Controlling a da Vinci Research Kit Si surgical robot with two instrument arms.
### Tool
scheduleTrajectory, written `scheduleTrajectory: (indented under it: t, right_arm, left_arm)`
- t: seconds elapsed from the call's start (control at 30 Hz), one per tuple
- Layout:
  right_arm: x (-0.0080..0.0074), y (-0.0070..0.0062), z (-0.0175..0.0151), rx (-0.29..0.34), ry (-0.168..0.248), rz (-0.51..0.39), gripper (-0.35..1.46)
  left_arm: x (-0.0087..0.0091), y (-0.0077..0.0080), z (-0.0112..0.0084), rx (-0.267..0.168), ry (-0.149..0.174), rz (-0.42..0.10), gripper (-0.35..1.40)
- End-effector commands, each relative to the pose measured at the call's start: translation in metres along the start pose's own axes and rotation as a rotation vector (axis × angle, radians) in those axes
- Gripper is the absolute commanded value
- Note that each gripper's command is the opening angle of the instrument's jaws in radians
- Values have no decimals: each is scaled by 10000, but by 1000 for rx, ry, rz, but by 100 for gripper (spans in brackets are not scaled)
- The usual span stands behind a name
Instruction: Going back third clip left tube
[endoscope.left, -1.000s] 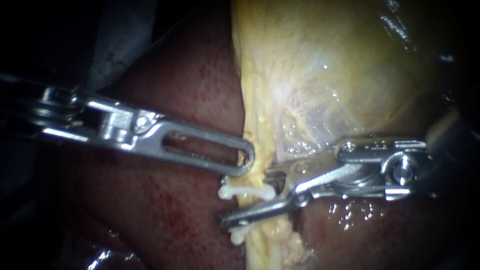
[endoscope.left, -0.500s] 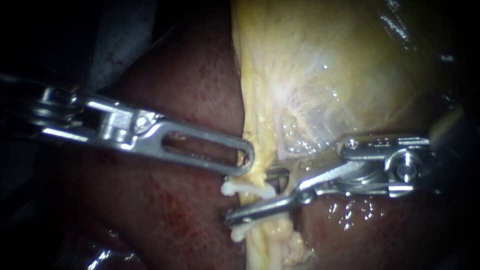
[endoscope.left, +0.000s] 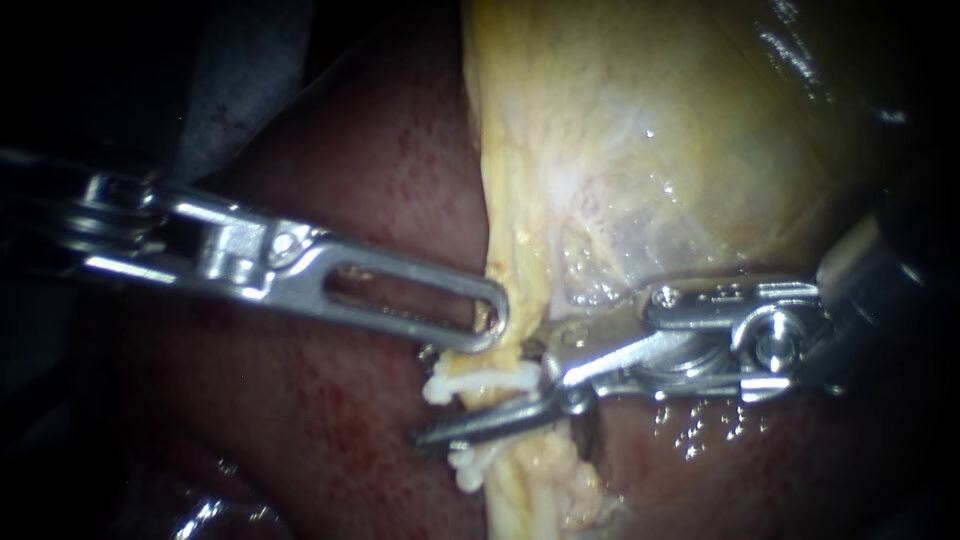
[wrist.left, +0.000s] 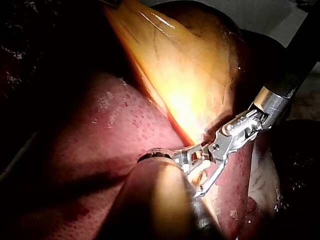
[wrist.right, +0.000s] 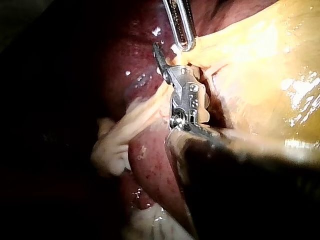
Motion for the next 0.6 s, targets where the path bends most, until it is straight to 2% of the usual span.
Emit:
scheduleTrajectory:
  t: [0.03,0.23,0.6]
  right_arm:
    - [0,0,0,1,1,3,53]
    - [-1,-2,-7,7,-1,3,53]
    - [5,1,-53,-15,19,12,53]
  left_arm:
    - [0,0,0,0,0,0,-35]
    - [0,0,0,0,0,0,-35]
    - [0,0,0,0,0,0,-35]
